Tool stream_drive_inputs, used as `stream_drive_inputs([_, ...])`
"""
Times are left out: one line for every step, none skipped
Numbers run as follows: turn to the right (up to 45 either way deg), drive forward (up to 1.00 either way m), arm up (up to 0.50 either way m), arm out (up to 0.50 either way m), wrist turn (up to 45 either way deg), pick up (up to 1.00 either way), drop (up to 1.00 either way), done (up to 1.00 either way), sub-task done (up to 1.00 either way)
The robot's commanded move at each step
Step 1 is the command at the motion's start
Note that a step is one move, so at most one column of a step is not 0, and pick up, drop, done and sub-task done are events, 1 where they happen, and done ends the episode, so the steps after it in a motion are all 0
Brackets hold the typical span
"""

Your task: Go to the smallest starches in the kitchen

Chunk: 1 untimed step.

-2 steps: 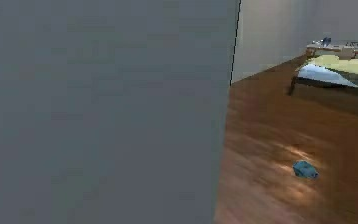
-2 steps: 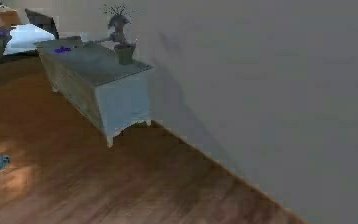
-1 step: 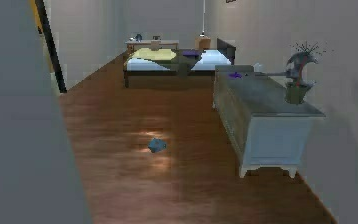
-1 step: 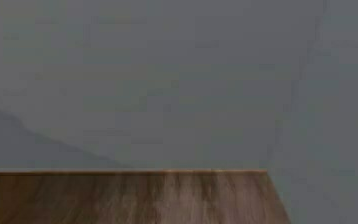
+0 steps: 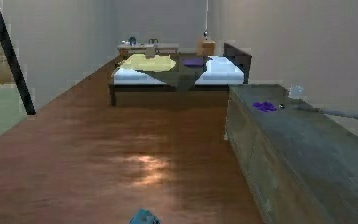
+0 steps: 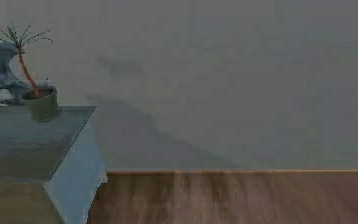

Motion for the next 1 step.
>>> stream_drive_inputs([-9.0, 0.00, 0.00, 0.00, 0.0, 0.00, 0.00, 0.00, 0.00])
